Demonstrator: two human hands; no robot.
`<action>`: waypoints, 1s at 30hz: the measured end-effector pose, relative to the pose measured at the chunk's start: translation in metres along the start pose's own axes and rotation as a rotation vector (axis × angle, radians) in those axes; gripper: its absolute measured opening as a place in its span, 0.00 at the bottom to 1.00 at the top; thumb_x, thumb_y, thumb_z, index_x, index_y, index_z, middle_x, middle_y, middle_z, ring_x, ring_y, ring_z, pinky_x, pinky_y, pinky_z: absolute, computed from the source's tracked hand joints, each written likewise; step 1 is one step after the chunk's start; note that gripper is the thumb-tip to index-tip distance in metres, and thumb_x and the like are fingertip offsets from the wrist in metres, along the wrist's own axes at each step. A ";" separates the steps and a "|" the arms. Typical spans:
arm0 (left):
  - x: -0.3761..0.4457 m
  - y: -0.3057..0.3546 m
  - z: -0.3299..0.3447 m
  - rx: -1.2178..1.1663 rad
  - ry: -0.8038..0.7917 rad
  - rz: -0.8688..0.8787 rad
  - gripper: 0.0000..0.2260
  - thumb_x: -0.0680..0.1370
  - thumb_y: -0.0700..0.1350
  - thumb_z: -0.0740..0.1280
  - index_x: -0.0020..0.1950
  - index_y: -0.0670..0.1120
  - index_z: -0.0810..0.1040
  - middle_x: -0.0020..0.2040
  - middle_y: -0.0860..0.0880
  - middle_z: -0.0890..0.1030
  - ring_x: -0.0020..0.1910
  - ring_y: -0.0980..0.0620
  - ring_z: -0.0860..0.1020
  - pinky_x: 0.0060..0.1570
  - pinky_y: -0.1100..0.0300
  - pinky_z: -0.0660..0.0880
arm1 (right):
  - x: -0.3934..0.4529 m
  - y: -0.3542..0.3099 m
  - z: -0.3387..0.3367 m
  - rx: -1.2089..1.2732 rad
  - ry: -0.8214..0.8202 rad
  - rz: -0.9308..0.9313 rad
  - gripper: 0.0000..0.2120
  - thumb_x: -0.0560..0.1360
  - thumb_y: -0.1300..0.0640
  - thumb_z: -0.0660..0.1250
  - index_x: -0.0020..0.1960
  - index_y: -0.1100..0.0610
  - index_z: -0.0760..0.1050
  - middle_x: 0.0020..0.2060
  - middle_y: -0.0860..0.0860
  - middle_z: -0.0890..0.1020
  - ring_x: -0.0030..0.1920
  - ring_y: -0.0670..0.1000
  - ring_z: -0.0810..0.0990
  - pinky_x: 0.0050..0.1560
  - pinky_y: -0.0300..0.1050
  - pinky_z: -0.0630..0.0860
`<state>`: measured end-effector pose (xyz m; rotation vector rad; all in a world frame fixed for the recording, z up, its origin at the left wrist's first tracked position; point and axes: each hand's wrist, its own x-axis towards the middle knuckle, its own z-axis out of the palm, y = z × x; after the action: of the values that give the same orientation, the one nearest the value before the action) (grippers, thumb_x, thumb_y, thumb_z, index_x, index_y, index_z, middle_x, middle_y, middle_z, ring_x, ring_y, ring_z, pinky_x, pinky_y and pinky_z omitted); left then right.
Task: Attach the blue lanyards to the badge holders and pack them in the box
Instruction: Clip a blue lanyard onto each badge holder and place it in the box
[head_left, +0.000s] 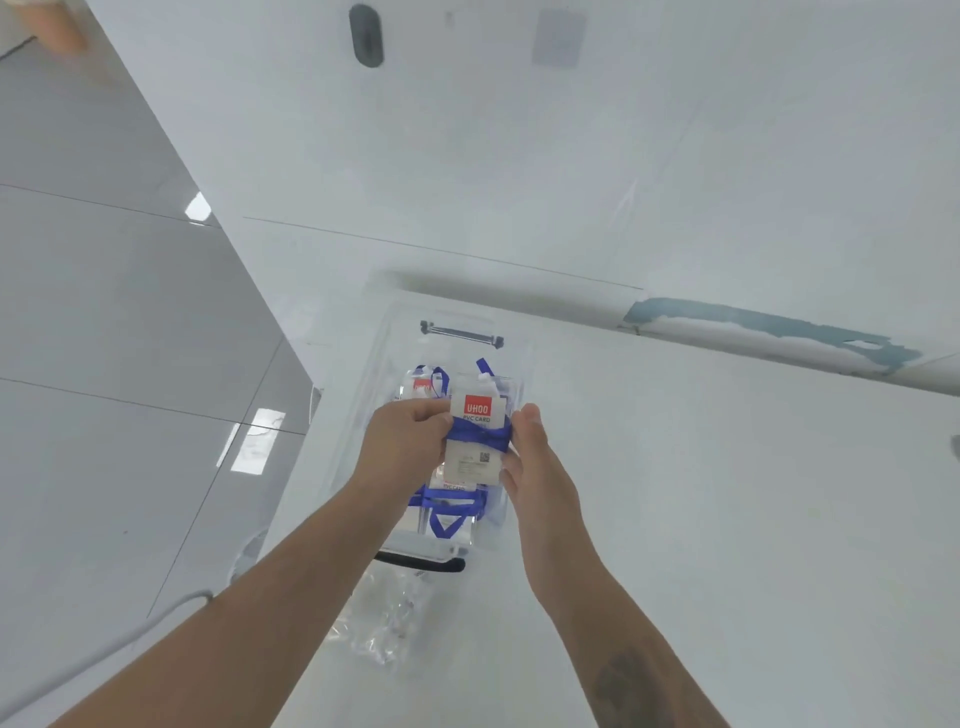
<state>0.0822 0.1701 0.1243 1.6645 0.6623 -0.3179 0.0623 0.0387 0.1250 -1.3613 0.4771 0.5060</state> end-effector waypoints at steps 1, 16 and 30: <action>0.000 -0.002 -0.001 0.001 0.009 0.004 0.10 0.81 0.41 0.63 0.47 0.54 0.81 0.50 0.48 0.84 0.49 0.47 0.83 0.51 0.50 0.82 | 0.002 0.000 0.005 -0.004 0.007 0.011 0.13 0.82 0.42 0.55 0.51 0.44 0.77 0.36 0.38 0.85 0.40 0.39 0.84 0.38 0.33 0.78; 0.050 0.019 0.005 -0.150 0.061 -0.247 0.27 0.81 0.66 0.48 0.44 0.50 0.78 0.39 0.49 0.82 0.36 0.53 0.79 0.34 0.63 0.68 | 0.081 -0.002 0.042 0.004 0.039 0.219 0.19 0.81 0.39 0.55 0.41 0.46 0.78 0.27 0.41 0.83 0.39 0.46 0.82 0.45 0.40 0.78; 0.089 0.013 0.030 -0.060 0.154 -0.182 0.47 0.63 0.78 0.46 0.71 0.49 0.69 0.65 0.48 0.77 0.62 0.46 0.76 0.64 0.44 0.72 | 0.142 0.025 0.062 0.177 0.086 0.302 0.22 0.73 0.32 0.63 0.55 0.48 0.80 0.45 0.48 0.86 0.50 0.49 0.84 0.53 0.50 0.79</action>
<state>0.1654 0.1623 0.0791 1.5855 0.9336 -0.2982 0.1633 0.1125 0.0300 -1.1497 0.7868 0.6368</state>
